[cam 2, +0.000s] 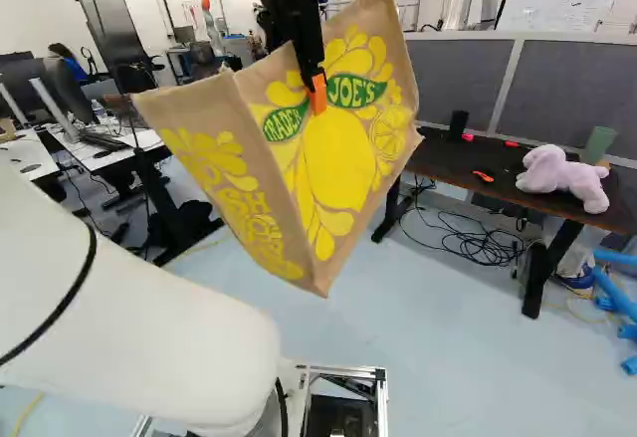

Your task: Pick up the bag on the ground and place it on the table

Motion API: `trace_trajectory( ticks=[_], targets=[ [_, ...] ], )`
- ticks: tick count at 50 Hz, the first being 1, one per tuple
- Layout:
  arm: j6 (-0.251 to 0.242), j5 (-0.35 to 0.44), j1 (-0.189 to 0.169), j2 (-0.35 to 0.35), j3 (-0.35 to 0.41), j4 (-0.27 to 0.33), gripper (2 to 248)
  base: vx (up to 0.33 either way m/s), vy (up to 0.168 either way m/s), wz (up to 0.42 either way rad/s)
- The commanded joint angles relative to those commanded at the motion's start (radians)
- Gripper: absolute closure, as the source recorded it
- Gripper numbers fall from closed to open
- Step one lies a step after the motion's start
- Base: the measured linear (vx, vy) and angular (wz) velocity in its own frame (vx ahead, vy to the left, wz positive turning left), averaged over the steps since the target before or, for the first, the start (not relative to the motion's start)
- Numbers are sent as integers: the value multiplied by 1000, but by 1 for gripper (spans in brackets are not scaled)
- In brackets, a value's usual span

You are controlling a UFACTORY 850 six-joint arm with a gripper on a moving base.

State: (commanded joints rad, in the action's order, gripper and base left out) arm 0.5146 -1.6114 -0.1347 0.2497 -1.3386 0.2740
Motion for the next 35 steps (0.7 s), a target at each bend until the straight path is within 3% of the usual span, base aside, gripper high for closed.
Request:
trace_trajectory(
  ticks=[16, 35],
  targets=[
    [0, -28, -51, -82, -80, -2, 228, 0, 0, 0],
    [0, -29, -59, -95, -92, -2, 228, 0, 0, 0]
  ],
)
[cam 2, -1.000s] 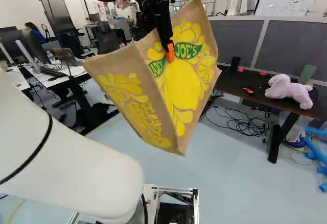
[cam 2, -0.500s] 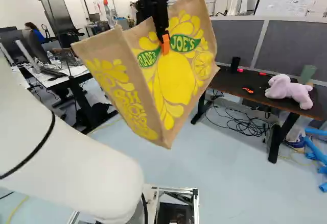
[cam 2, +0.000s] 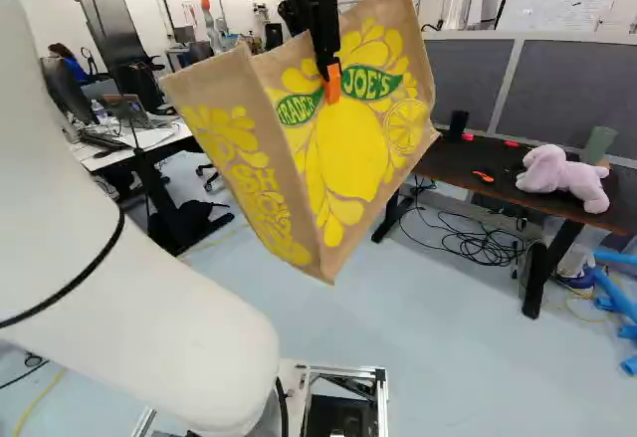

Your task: Pick up the bag on the ground and place it on the table

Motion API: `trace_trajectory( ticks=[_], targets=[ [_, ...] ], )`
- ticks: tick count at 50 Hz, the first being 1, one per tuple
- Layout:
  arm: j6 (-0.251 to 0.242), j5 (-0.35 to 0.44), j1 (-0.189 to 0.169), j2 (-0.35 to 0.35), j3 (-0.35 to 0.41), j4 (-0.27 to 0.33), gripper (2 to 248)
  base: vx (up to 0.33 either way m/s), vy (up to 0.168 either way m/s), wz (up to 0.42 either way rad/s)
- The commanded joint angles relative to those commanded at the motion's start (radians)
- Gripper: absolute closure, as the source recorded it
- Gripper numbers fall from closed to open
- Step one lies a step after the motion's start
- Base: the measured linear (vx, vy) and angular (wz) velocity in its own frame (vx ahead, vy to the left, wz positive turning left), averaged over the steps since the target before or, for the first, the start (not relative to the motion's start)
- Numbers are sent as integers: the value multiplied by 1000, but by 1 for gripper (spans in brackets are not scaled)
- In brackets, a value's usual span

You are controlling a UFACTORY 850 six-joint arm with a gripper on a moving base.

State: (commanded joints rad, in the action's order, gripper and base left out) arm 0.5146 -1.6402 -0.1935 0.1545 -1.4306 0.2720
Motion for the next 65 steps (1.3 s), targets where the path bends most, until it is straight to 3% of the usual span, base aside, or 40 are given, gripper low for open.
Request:
trace_trajectory(
  ticks=[65],
  targets=[
    [0, 0, 0, 0, 0, 0, 228, 18, 0, 0]
  ],
)
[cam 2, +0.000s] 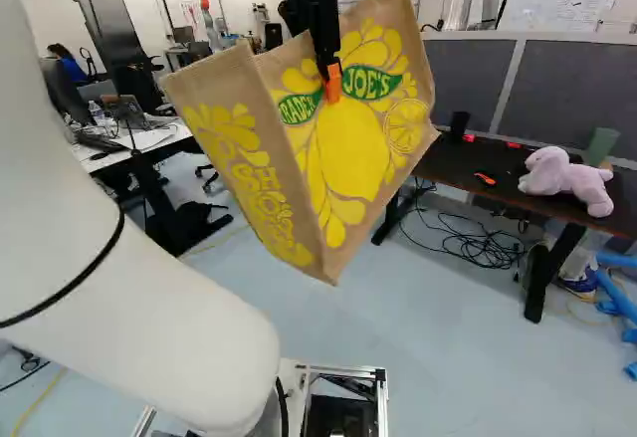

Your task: Pick up the bag on the ground and place it on the table

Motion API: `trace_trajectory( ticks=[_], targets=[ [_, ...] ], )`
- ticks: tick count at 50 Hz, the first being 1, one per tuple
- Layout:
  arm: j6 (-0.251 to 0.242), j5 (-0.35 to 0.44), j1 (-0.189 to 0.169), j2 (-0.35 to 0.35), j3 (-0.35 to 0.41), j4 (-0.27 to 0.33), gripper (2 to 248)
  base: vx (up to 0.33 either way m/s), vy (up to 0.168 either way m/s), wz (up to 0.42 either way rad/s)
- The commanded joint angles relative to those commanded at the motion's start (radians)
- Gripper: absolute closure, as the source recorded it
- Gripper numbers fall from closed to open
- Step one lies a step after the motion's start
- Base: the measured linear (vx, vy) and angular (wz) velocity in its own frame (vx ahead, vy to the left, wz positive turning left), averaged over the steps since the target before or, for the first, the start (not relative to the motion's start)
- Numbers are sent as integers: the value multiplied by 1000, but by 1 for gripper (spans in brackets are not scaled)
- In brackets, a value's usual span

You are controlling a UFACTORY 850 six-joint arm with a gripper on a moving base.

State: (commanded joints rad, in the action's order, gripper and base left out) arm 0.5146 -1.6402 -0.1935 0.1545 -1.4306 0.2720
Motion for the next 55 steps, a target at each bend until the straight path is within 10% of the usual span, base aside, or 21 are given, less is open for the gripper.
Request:
trace_trajectory(
  ticks=[55],
  targets=[
    [0, 0, 0, 0, 0, 0, 228, 134, -33, -190]
  ],
)
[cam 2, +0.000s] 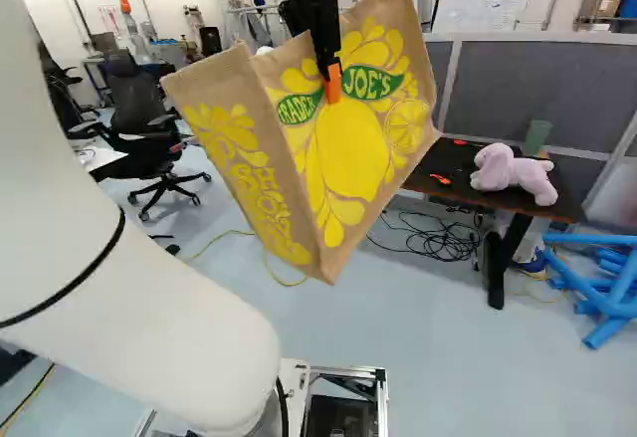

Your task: Pick up the bag on the ground and place it on the table

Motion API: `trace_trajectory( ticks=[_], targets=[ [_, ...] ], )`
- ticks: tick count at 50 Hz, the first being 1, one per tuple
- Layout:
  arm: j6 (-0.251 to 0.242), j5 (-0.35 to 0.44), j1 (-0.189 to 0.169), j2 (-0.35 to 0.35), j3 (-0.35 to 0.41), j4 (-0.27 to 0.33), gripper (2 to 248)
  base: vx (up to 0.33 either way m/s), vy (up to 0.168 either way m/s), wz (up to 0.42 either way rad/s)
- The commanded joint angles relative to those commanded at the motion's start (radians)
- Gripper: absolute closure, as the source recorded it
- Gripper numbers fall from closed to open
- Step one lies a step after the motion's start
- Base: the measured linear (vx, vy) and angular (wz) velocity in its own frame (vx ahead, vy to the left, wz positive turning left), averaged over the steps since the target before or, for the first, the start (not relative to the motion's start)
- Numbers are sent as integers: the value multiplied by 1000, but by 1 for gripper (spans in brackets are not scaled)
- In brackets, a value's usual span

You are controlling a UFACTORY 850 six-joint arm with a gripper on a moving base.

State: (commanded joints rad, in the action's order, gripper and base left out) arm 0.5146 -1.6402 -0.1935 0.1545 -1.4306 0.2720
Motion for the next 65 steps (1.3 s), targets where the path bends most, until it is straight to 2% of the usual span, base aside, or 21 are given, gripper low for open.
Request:
trace_trajectory(
  ticks=[65],
  targets=[
    [0, 0, 0, 0, 0, 0, 228, 161, 42, -12]
  ],
)
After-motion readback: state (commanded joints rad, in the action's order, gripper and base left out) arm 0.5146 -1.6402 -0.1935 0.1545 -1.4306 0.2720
